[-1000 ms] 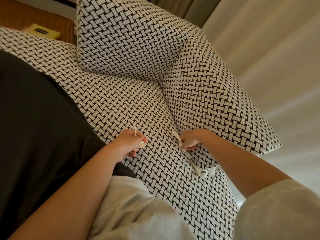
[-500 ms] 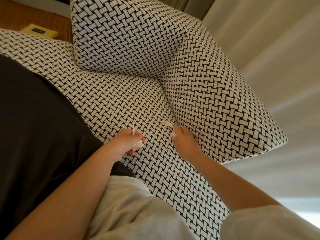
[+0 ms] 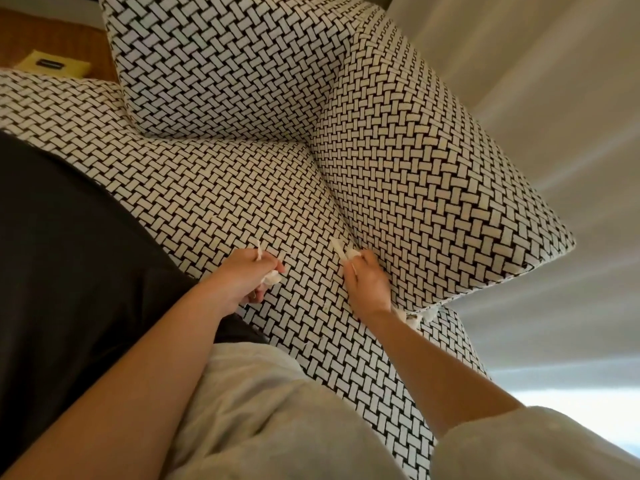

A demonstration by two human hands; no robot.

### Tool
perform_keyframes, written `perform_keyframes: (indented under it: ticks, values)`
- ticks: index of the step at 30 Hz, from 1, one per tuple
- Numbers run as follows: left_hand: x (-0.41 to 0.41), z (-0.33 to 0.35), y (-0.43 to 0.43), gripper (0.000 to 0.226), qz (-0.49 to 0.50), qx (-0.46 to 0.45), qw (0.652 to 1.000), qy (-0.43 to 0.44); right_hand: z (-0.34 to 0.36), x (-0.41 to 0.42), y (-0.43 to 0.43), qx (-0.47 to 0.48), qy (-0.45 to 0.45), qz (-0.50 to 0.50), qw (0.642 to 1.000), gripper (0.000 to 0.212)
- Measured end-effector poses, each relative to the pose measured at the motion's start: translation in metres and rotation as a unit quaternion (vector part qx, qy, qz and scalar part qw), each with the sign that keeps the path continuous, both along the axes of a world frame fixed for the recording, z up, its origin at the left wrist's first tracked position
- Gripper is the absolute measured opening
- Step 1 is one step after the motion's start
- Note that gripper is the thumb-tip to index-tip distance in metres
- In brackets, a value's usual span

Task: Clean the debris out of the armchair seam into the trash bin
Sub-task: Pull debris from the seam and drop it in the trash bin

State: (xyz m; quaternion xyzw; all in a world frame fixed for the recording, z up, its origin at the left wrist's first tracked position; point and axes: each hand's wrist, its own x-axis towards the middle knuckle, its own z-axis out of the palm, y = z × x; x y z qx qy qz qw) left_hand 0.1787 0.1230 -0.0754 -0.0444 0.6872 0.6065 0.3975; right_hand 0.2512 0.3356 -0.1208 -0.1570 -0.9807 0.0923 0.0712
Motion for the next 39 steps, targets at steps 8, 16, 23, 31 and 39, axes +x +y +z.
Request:
perform_keyframes:
  ticks: [8,16,23,31,39]
  values:
    - [0.000,0.000,0.000,0.021,0.007,-0.004,1.000,-0.004,0.005,-0.023,-0.014,-0.079,0.039,-0.109,0.990,0.011]
    - [0.001,0.002,0.000,0.022,0.004,-0.010,1.000,0.003,0.018,-0.039,-0.026,-0.025,-0.059,-0.116,0.991,0.026]
    - [0.000,-0.001,-0.002,0.019,0.016,0.002,1.000,0.004,0.012,-0.053,-0.104,-0.287,0.061,-0.007,0.956,0.036]
    - [-0.008,-0.002,-0.002,0.021,0.183,-0.037,0.982,0.020,0.028,-0.056,-0.101,-0.428,0.153,-0.091,0.886,0.028]
    - [-0.009,-0.002,0.001,0.021,0.138,-0.040,0.990,-0.011,-0.005,-0.013,-0.060,0.010,-0.064,-0.064,0.996,0.052]
